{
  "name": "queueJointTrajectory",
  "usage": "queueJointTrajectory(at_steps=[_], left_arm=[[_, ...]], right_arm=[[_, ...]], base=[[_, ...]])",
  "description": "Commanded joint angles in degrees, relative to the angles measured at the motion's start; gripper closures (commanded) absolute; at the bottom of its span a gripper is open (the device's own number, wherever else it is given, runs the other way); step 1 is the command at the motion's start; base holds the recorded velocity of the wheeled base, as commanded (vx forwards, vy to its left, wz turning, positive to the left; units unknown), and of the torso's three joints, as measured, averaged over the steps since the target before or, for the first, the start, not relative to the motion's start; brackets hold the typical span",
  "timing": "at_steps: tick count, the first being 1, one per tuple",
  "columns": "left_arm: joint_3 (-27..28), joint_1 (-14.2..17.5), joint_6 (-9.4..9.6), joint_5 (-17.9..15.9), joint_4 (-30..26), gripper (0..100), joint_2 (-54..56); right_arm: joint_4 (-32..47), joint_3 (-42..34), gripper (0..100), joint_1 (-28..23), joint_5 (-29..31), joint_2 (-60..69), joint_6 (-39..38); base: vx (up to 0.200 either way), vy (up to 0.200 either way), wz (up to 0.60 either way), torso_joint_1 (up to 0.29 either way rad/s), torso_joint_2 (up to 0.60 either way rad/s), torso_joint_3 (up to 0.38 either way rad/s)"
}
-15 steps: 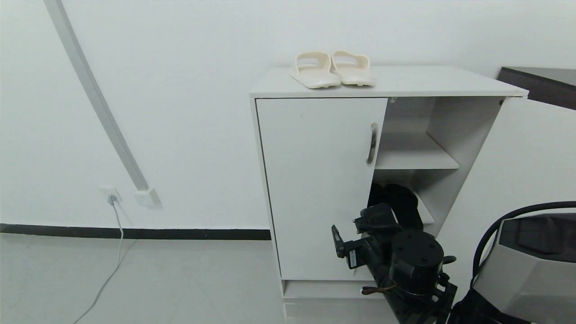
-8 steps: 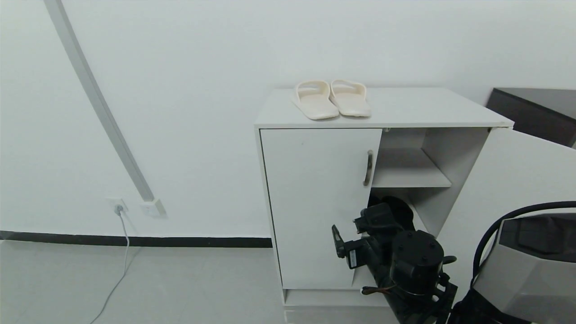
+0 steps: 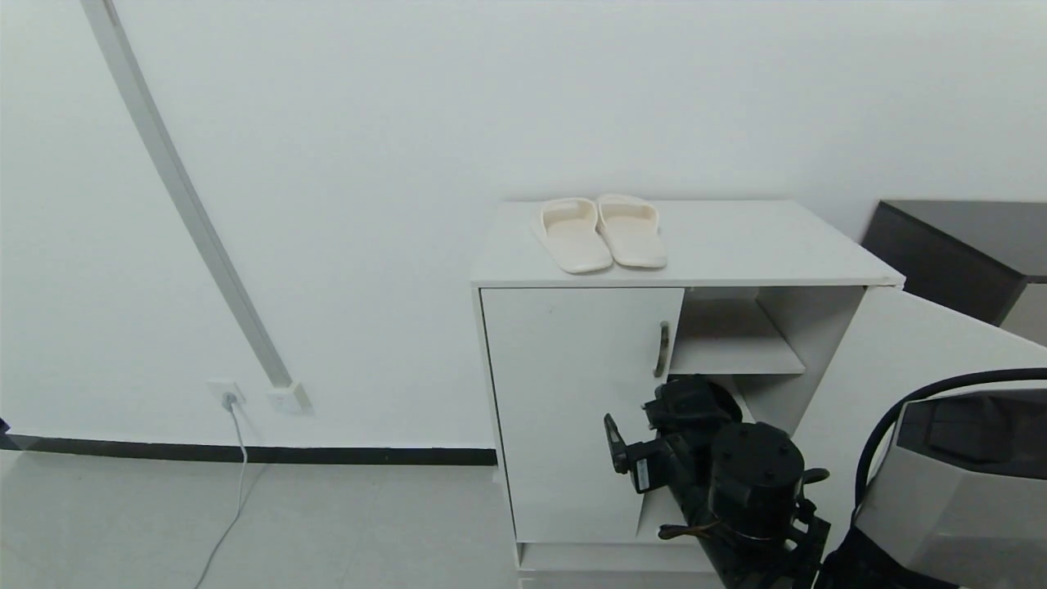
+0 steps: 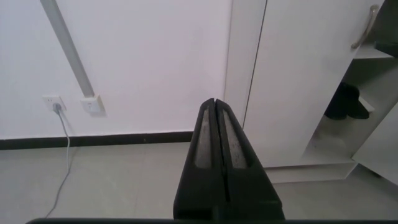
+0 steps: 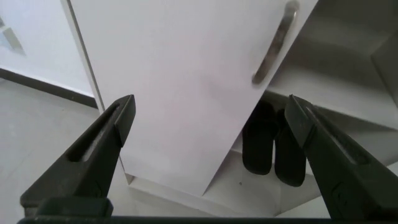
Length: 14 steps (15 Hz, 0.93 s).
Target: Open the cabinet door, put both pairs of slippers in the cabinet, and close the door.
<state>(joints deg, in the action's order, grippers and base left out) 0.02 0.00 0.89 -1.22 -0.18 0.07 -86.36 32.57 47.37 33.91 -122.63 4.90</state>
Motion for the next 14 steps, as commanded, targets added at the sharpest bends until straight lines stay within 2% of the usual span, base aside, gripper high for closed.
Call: queueJointTrajectory(at_steps=[1,6,11,12,14], left_arm=[[0.0,0.0,-0.01,0.0,0.0,100,-0.1],[0.1,0.0,-0.01,0.0,0.0,100,-0.1],[0.0,0.0,-0.01,0.0,0.0,100,-0.1],[0.0,0.0,-0.01,0.0,0.0,100,-0.1],[0.0,0.0,-0.01,0.0,0.0,100,-0.1]], right_arm=[[-0.3,-0.1,0,0.0,-0.2,-0.3,0.0],[-0.6,0.1,0,-0.6,-0.3,0.0,0.3],[-3.1,2.7,0,-2.5,-8.0,-2.2,3.3],[-0.5,5.8,0,-2.6,-8.2,-2.3,3.0],[10.7,13.8,0,-3.2,-8.2,-0.5,-0.8]], base=[[0.000,0.000,0.00,0.222,-0.53,-0.315],[0.000,0.000,0.00,0.235,-0.54,-0.320],[0.000,0.000,0.00,0.263,-0.59,-0.326],[0.000,0.000,0.00,0.222,-0.48,-0.256],[0.000,0.000,0.00,0.188,-0.41,-0.224]])
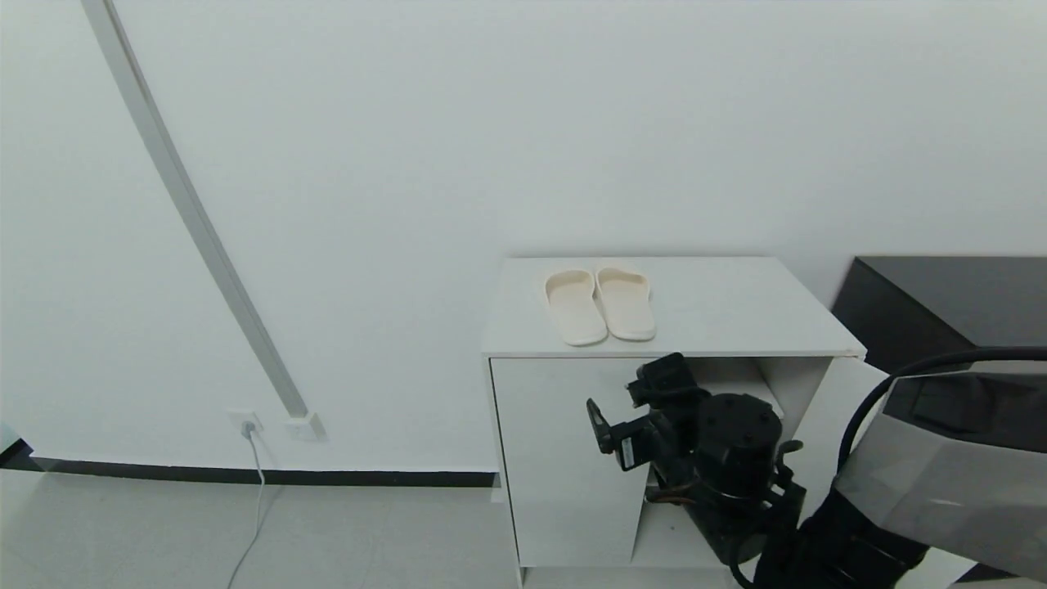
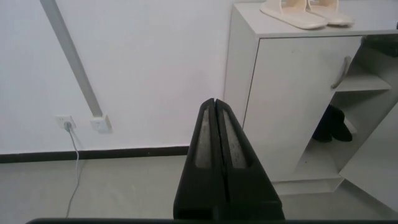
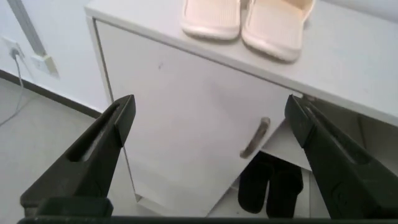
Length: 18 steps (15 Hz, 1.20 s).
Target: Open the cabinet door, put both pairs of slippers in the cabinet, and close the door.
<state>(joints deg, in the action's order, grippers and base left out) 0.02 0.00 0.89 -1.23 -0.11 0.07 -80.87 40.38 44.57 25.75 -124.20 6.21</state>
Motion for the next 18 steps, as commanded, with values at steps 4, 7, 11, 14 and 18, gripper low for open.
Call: queueJointTrajectory(at_steps=[4,7,11,14,18], left_arm=[[0.0,0.0,-0.01,0.0,-0.1,100,-0.1],[0.0,0.0,0.08,-0.1,-0.1,100,-0.1],[0.0,0.0,-0.01,-0.1,-0.1,100,-0.1],[0.1,0.0,-0.01,-0.1,-0.1,100,-0.1],[0.1,0.0,0.08,-0.1,-0.1,100,-0.1]], right_arm=[[24.7,16.2,0,-0.3,0.9,4.8,-9.9],[30.8,20.0,0,-1.4,2.8,5.5,-11.8],[32.4,21.3,0,-3.2,2.9,3.8,-12.1],[32.4,22.3,0,-3.5,2.9,2.6,-12.9],[32.4,22.4,0,-3.5,2.8,1.9,-13.0]], base=[[0.000,0.000,0.00,0.033,-0.06,-0.032],[0.000,0.000,0.00,0.000,0.00,0.000],[0.100,0.000,0.00,0.001,0.00,0.001],[0.200,0.000,0.00,-0.001,0.00,0.002],[0.200,0.000,0.00,0.007,0.00,0.000]])
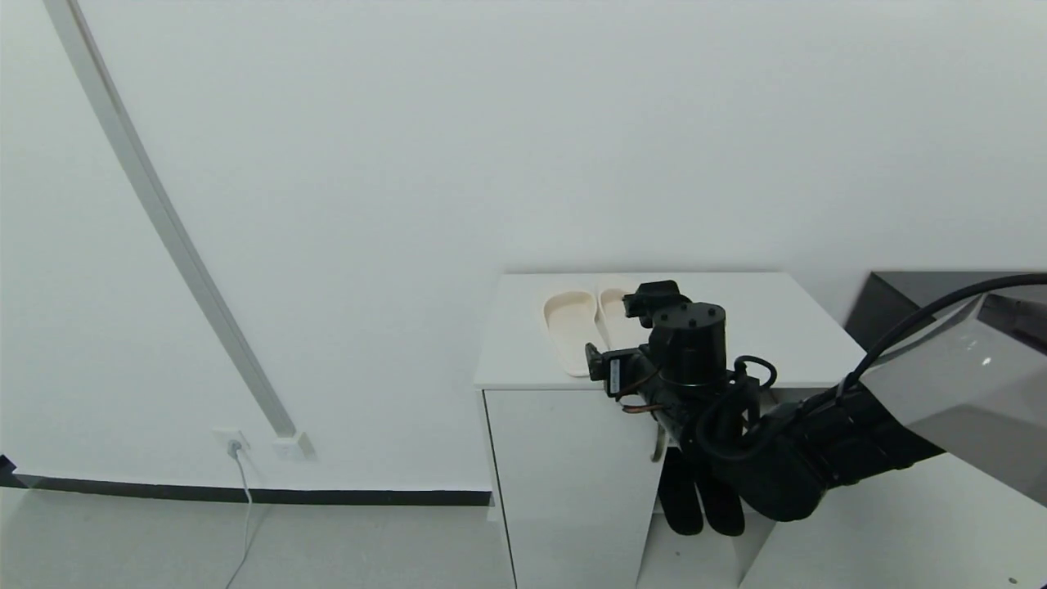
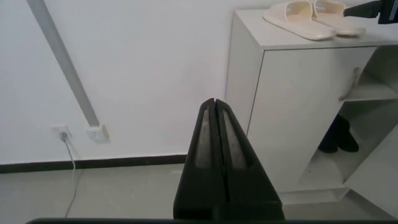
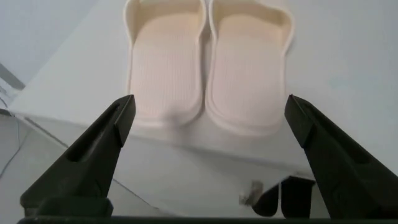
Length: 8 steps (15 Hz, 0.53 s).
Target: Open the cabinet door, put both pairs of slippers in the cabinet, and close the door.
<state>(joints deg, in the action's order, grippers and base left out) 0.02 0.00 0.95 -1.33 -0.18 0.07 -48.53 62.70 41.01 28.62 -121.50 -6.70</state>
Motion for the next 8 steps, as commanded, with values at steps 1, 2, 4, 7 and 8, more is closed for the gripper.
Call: queueJointTrajectory(at_steps=[1,2,4,7,8], left_arm=[[0.0,0.0,0.02,0.0,0.0,100,-0.1],[0.0,0.0,0.02,0.0,0.0,100,-0.1],[0.0,0.0,-0.07,0.0,0.0,100,-0.1],[0.0,0.0,0.02,0.1,0.0,100,-0.1],[0.0,0.0,0.02,0.1,0.0,100,-0.1]], right_arm=[[-0.1,0.3,0,0.0,-0.1,-1.1,-0.1],[-0.1,0.5,0,0.1,-0.1,-1.9,-0.3],[0.1,2.5,0,0.3,-0.1,-3.7,-0.4],[0.2,4.8,0,0.3,-0.1,-6.2,-0.5],[0.2,5.3,0,0.3,-0.1,-6.7,-0.5]], base=[[0.200,0.000,0.00,0.002,0.01,-0.002],[0.200,0.000,0.00,-0.002,0.00,-0.002],[0.200,0.000,0.00,0.005,0.00,0.002],[0.000,0.000,0.00,0.000,0.00,0.000],[0.000,0.000,0.00,0.000,0.00,0.000]])
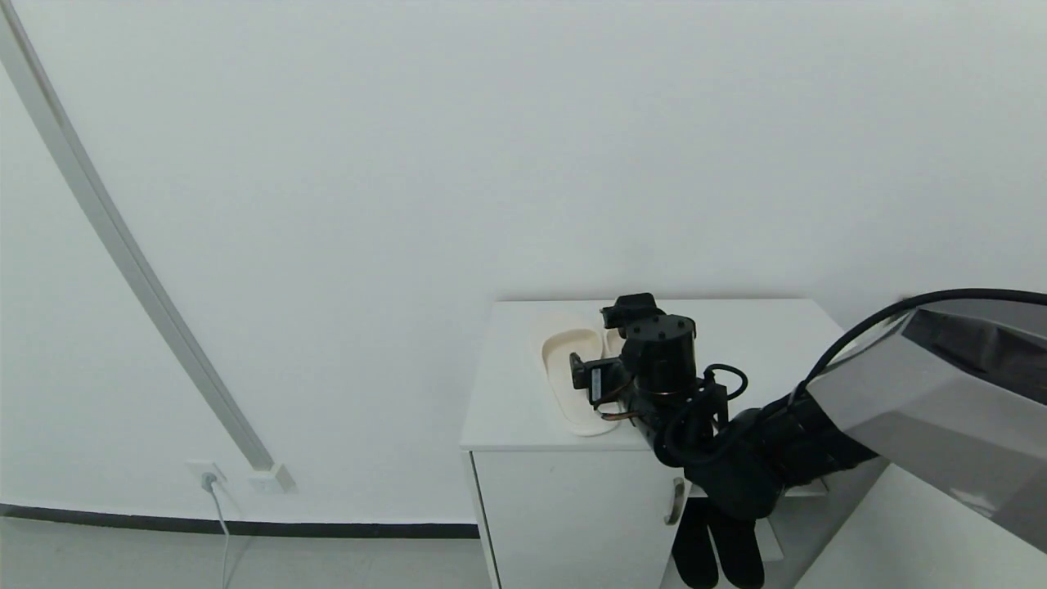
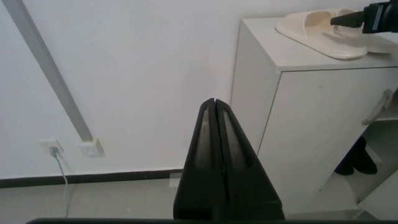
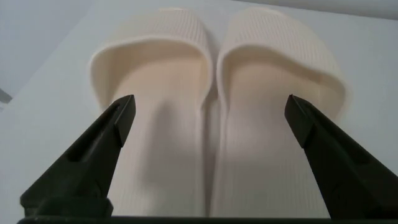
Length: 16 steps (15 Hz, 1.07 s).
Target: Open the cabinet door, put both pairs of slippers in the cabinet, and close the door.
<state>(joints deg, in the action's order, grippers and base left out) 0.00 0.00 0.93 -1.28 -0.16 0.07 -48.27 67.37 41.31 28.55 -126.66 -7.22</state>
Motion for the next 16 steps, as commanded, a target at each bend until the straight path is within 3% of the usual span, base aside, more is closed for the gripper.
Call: queueJointTrajectory(at_steps=[1,6,13,14,16], left_arm=[[0.0,0.0,-0.05,0.0,0.0,100,-0.1],[0.0,0.0,-0.05,0.0,0.0,100,-0.1],[0.0,0.0,-0.22,0.0,0.0,100,-0.1],[0.0,0.0,-0.22,0.1,0.0,100,-0.1],[0.0,0.0,-0.22,0.1,0.0,100,-0.1]], right_arm=[[-0.1,1.2,0,-0.1,-0.1,-2.3,-0.2],[-0.3,3.7,0,-0.8,-3.2,-4.2,-0.5],[0.1,9.5,0,-2.0,-3.2,-8.5,-0.2],[0.5,9.8,100,-2.0,-3.2,-8.5,-0.2],[0.3,9.8,100,-2.1,-3.1,-8.3,-0.2]], base=[[0.000,0.000,0.00,0.000,0.00,0.000],[0.000,0.000,0.00,0.000,0.00,0.000],[0.000,0.000,0.00,0.000,0.00,0.000],[0.000,0.000,0.00,0.000,0.00,0.000],[0.000,0.000,0.00,0.000,0.00,0.000]])
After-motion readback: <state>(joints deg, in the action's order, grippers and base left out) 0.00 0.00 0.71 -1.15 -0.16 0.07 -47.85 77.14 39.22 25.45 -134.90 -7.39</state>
